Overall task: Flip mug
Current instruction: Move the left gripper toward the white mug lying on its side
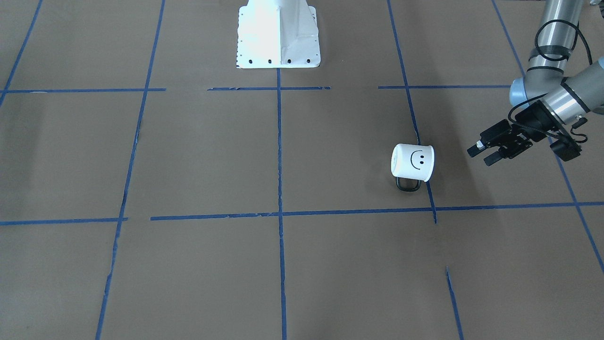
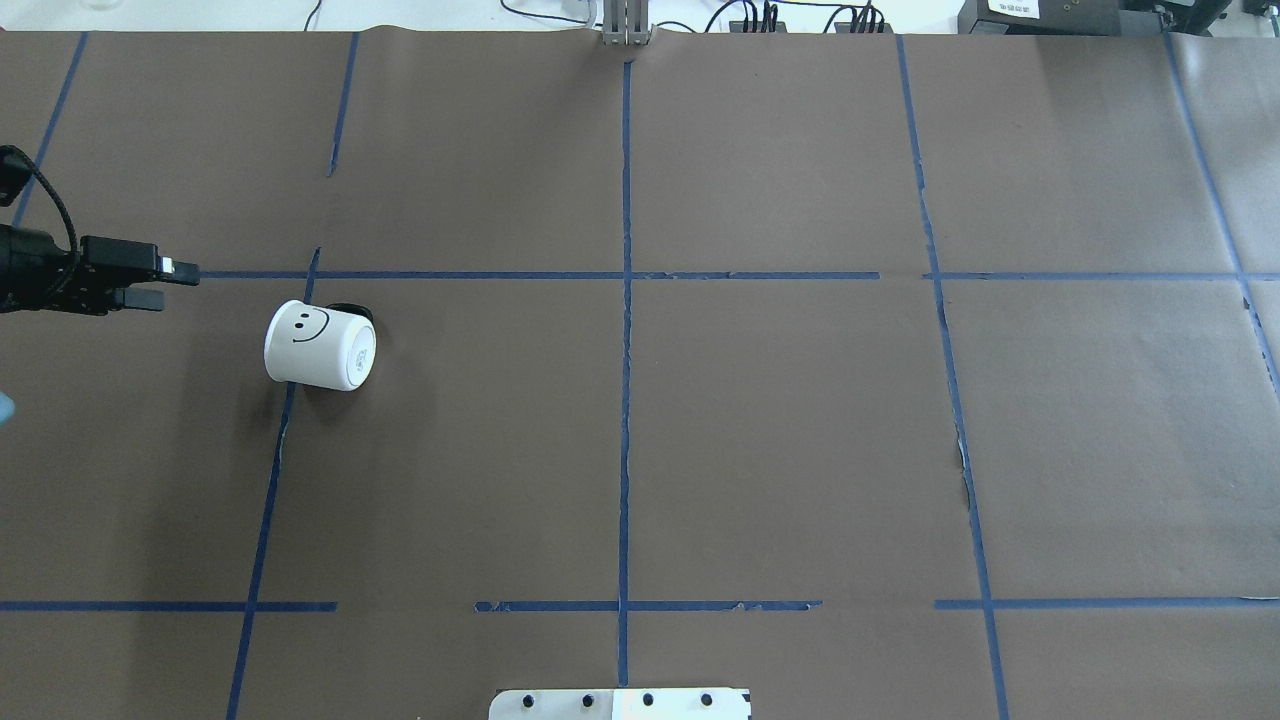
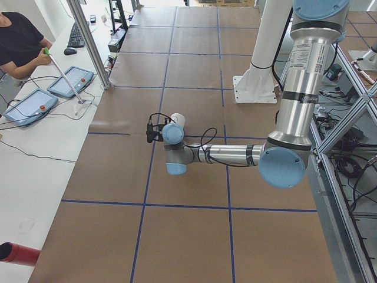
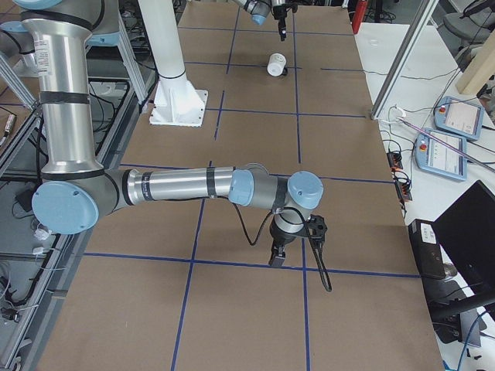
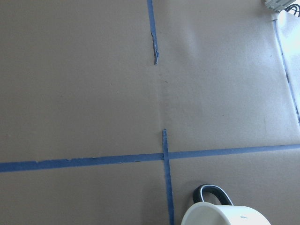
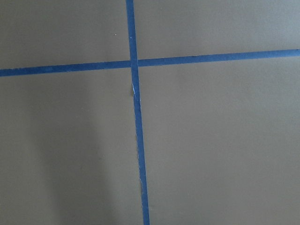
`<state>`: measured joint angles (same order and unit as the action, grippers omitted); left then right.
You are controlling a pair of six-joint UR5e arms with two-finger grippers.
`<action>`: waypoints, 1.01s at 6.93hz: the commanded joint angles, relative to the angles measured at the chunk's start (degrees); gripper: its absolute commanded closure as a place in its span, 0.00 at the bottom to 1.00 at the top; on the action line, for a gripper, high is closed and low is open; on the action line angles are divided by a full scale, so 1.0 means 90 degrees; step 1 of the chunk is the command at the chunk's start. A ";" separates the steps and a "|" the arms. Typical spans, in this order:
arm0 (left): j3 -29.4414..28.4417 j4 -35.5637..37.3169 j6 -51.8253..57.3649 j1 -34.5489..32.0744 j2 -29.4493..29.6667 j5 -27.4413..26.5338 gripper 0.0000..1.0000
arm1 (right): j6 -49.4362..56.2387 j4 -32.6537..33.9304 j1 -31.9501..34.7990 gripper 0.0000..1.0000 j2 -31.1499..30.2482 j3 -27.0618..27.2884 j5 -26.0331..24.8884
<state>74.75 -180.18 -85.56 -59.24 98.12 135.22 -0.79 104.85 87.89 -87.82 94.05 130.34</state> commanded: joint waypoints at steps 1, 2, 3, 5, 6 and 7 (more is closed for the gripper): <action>-0.0142 -0.0669 -0.0939 0.0339 0.0153 -0.0479 0.00 | 0.0000 0.0000 0.0000 0.00 0.0002 0.0000 0.0000; -0.0142 -0.0895 -0.1290 0.0699 0.0259 -0.1006 0.00 | 0.0000 0.0000 0.0000 0.00 0.0002 0.0000 0.0000; -0.0161 -0.0917 -0.1332 0.1022 0.0396 -0.1427 0.00 | 0.0000 0.0000 0.0000 0.00 0.0002 0.0000 0.0000; -0.0200 -0.0917 -0.1265 0.1172 0.0407 -0.1510 0.00 | 0.0000 0.0000 0.0000 0.00 0.0002 0.0000 0.0000; -0.0210 -0.0907 -0.1226 0.1181 0.0407 -0.1500 0.00 | 0.0000 0.0000 0.0000 0.00 0.0002 0.0000 0.0000; -0.0210 -0.0907 -0.1167 0.1239 0.0407 -0.1500 0.00 | 0.0000 0.0000 0.0000 0.00 0.0002 0.0000 0.0000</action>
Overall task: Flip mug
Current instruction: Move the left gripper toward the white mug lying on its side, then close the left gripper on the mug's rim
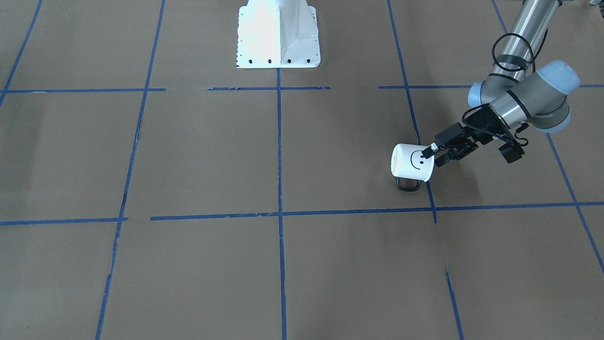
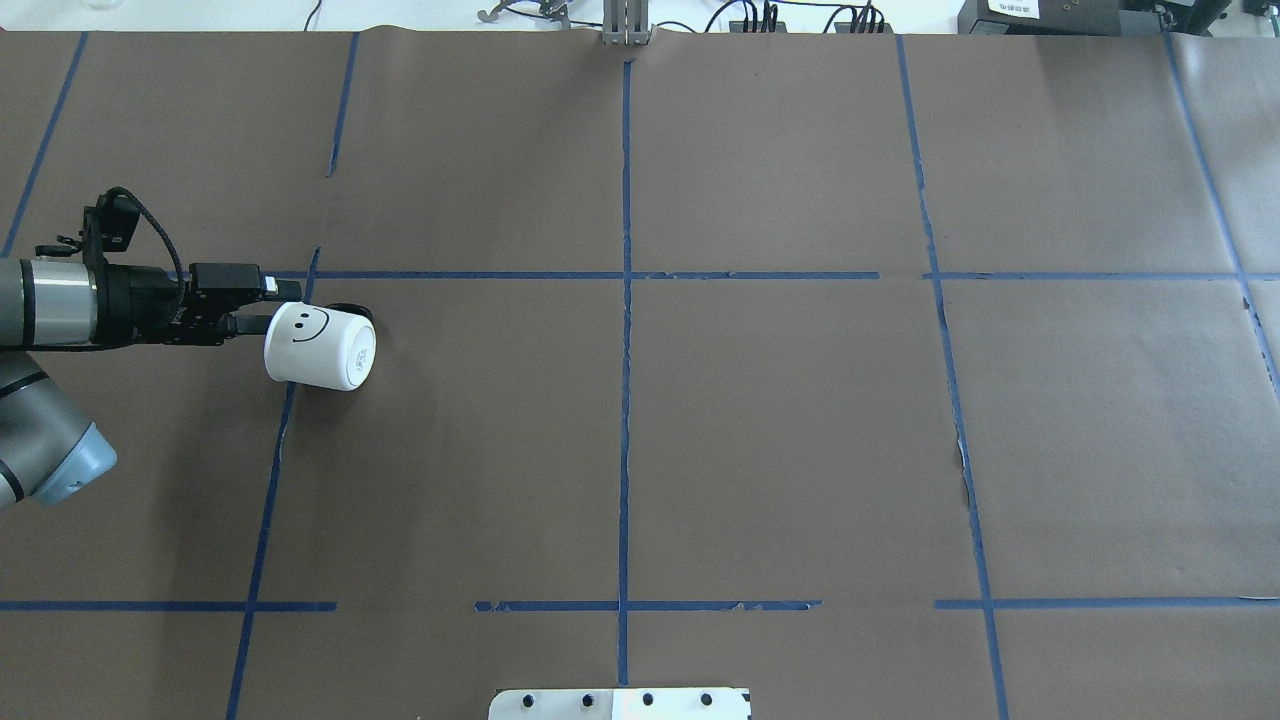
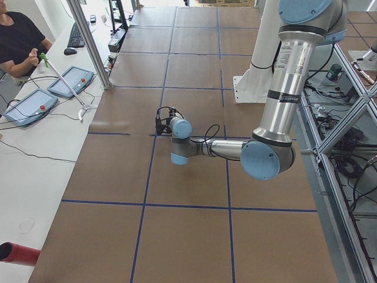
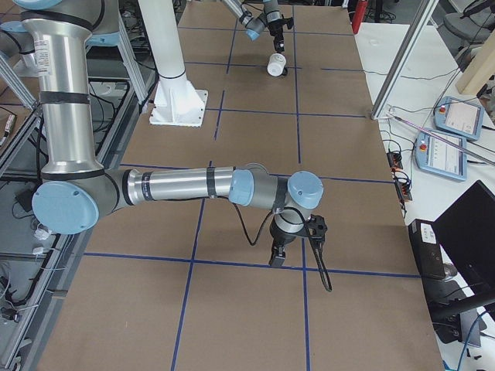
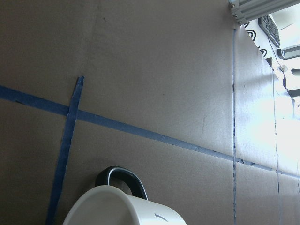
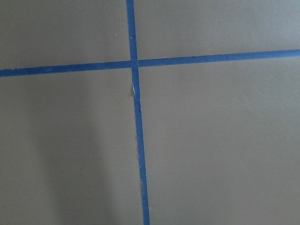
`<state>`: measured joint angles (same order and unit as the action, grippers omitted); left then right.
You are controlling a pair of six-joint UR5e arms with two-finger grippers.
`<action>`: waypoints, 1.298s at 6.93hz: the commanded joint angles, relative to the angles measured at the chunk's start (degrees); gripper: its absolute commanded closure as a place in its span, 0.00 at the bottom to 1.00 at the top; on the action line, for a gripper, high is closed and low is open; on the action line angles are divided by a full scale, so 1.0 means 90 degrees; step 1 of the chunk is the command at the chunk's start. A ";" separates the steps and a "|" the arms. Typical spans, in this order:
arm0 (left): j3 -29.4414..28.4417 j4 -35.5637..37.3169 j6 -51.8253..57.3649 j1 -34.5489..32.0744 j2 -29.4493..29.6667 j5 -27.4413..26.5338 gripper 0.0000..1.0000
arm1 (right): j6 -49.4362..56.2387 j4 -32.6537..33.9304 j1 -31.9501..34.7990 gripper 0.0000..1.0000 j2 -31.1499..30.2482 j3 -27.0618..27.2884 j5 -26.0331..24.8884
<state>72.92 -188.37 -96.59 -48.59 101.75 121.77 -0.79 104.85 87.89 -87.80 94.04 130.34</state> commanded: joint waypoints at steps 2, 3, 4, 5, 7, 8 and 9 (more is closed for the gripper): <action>-0.0006 0.0002 0.0058 0.0193 0.0023 -0.0034 0.00 | 0.0000 0.0000 0.0000 0.00 0.0000 0.0000 0.0000; -0.0006 0.0002 0.0049 0.0232 0.0023 -0.0034 0.03 | 0.0000 0.0000 0.0000 0.00 0.0000 0.0000 0.0000; -0.0006 0.0002 0.0029 0.0242 0.0033 -0.0024 0.17 | 0.0000 0.0000 0.0000 0.00 0.0000 0.0000 0.0000; 0.0004 0.0002 0.0010 0.0252 0.0052 -0.0024 0.32 | 0.0000 0.0000 0.0000 0.00 0.0000 0.0000 0.0000; 0.0072 0.0002 -0.0030 0.0272 0.0052 -0.0005 0.53 | 0.0000 0.0000 0.0000 0.00 0.0000 0.0000 0.0000; 0.0111 0.0002 -0.0039 0.0262 0.0062 0.0005 0.59 | 0.0000 0.0000 0.0000 0.00 0.0000 0.0000 0.0000; 0.0130 0.0002 -0.0059 0.0262 0.0062 0.0005 0.66 | 0.0000 0.0000 0.0000 0.00 0.0000 0.0000 0.0000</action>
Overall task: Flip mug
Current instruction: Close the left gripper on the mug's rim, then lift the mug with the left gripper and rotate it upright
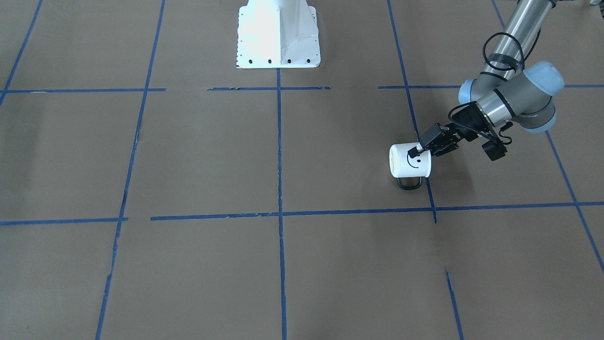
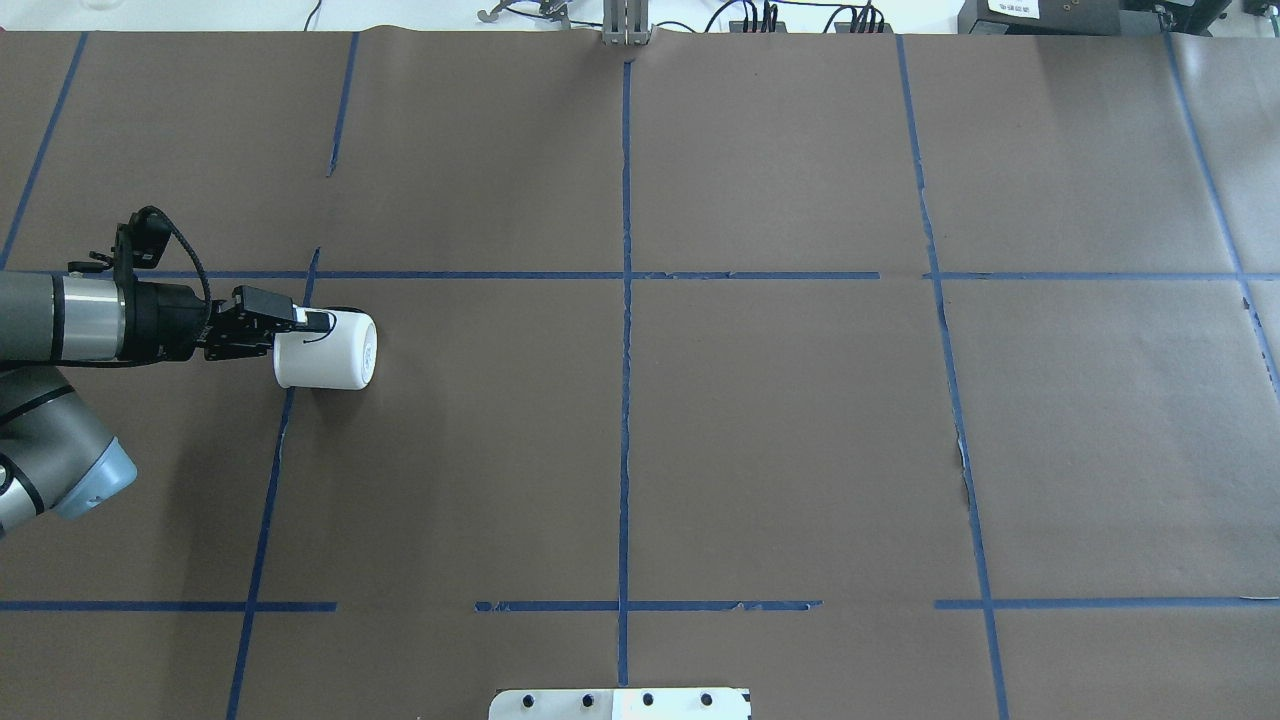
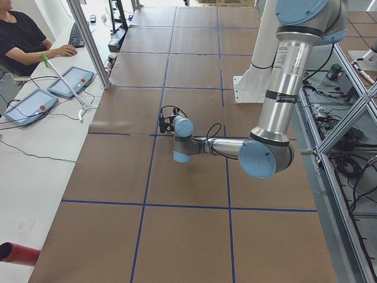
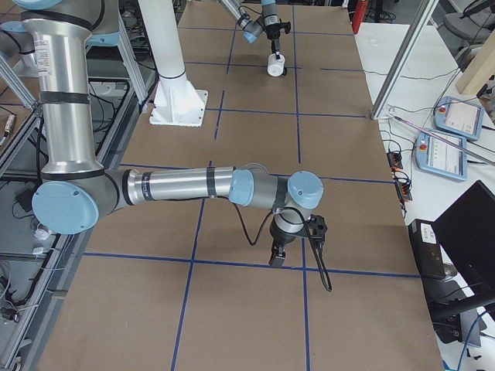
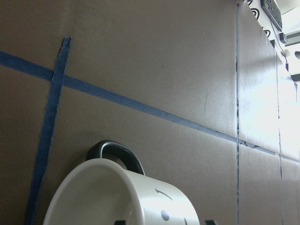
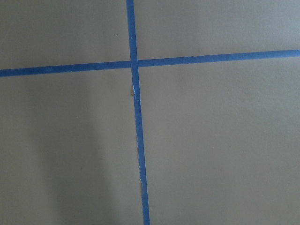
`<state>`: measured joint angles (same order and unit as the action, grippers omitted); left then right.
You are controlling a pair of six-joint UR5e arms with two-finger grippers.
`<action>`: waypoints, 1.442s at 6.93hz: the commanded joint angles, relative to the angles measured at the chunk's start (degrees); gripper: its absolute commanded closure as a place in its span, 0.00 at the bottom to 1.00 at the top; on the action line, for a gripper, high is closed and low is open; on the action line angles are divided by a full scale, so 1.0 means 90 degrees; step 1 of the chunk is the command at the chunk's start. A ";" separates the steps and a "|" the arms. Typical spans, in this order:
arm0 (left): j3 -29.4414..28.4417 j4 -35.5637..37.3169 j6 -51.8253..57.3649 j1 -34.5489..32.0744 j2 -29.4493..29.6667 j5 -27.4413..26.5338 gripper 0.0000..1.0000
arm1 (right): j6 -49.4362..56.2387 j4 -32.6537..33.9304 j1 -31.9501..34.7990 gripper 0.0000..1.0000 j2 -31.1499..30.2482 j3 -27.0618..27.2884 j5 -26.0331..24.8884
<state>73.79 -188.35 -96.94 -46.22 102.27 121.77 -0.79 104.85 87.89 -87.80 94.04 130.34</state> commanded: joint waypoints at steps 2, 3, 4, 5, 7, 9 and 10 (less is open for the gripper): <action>0.0092 0.0010 -0.0371 0.0009 0.0160 0.0005 0.85 | 0.0000 0.0000 0.0000 0.00 0.0000 0.0000 0.0000; 0.0092 0.0019 -0.0536 0.0009 0.0228 0.0015 0.99 | 0.0000 0.0000 0.0000 0.00 0.0000 0.0000 0.0000; 0.0169 0.0039 -0.0722 0.0009 0.0296 0.0034 1.00 | 0.0000 0.0000 0.0000 0.00 0.0000 0.0000 0.0000; 0.0257 0.0058 -0.0820 0.0018 0.0297 0.0063 1.00 | 0.0000 0.0000 0.0000 0.00 0.0000 0.0000 0.0000; 0.0685 0.0543 -0.0928 0.0018 0.0393 0.0657 1.00 | 0.0000 0.0000 0.0000 0.00 0.0000 0.0000 0.0000; 0.1154 0.1975 -0.0841 0.0009 0.0812 0.0718 1.00 | 0.0000 0.0000 0.0000 0.00 0.0000 0.0000 0.0000; 0.1621 0.2823 -0.0792 0.0038 0.0872 0.0718 1.00 | 0.0000 0.0000 0.0000 0.00 0.0000 0.0010 0.0000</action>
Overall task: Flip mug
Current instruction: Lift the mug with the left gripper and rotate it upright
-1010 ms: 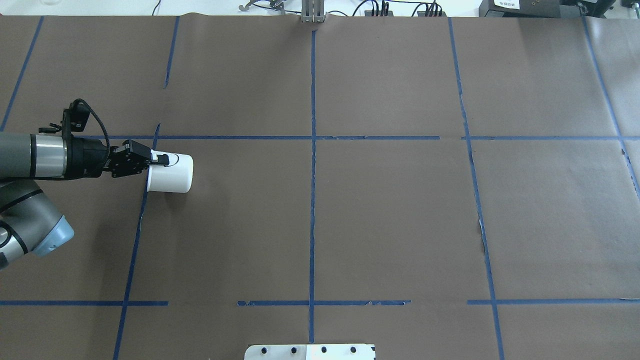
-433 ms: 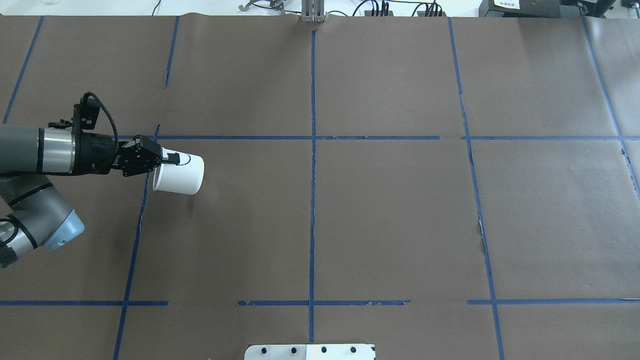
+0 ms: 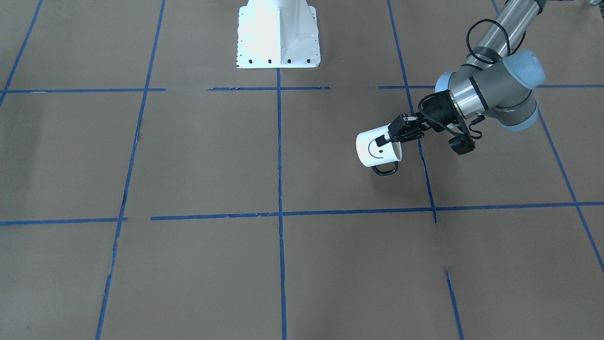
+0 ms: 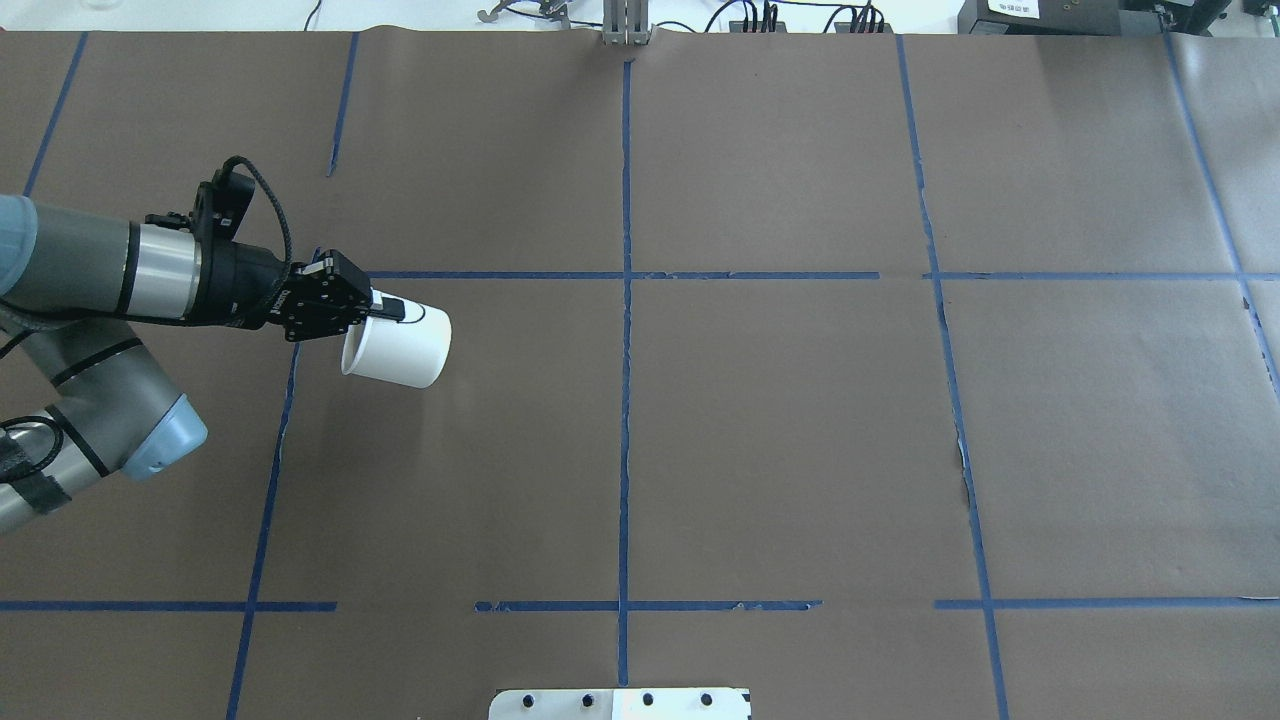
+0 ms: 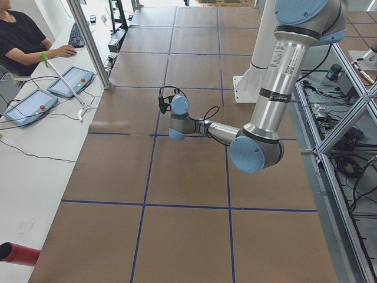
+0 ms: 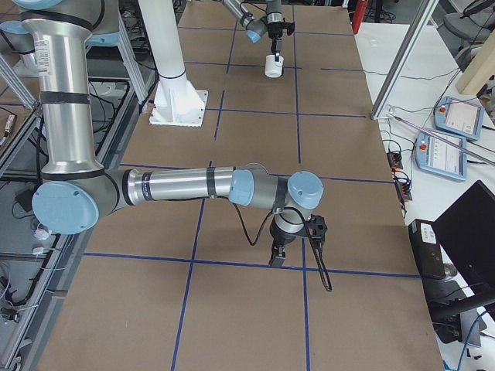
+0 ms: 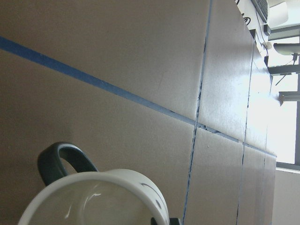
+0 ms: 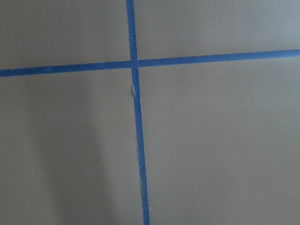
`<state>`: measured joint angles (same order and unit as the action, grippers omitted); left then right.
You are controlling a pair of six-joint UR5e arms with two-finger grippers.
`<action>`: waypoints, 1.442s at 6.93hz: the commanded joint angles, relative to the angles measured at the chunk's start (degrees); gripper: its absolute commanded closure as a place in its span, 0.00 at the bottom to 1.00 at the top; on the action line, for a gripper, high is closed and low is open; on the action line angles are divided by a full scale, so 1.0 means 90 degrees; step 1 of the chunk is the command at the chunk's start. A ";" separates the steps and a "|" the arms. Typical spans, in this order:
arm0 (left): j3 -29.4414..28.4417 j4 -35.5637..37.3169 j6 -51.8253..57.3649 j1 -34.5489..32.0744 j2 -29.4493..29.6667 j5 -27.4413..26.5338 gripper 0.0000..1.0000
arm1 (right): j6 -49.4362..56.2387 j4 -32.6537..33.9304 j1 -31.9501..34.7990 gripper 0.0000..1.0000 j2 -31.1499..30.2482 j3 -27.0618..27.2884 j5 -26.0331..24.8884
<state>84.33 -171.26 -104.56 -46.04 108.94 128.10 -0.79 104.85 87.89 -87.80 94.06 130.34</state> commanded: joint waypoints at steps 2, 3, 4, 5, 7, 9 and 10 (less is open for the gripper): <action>0.1213 0.3303 0.0920 0.0077 0.0752 -0.0033 1.00 | 0.0000 0.0000 0.0000 0.00 0.0000 -0.0001 0.0000; 0.1303 0.4264 0.1156 0.0154 0.1230 -0.0063 1.00 | 0.0000 0.0000 0.0000 0.00 0.0000 0.0008 0.0000; 0.1314 0.5231 0.1323 0.0261 0.1776 -0.0227 1.00 | 0.0000 0.0000 0.0000 0.00 0.0000 -0.0001 0.0000; 0.1343 0.6652 0.1885 0.0543 0.2401 -0.0809 1.00 | 0.0000 0.0000 0.0000 0.00 0.0000 0.0008 0.0000; 0.1256 0.8359 0.2524 0.1216 0.3195 -0.1758 1.00 | 0.0000 0.0000 0.0000 0.00 0.0000 0.0008 0.0000; 0.0723 0.9551 0.3119 0.1793 0.3916 -0.2714 1.00 | 0.0000 0.0000 0.0000 0.00 0.0000 0.0008 0.0000; 0.0225 0.9692 0.3237 0.1912 0.4230 -0.2884 1.00 | 0.0000 0.0000 0.0000 0.00 0.0000 0.0008 0.0000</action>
<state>91.18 -87.55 -77.36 -30.92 143.17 105.41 -0.79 104.85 87.89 -87.80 94.13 130.34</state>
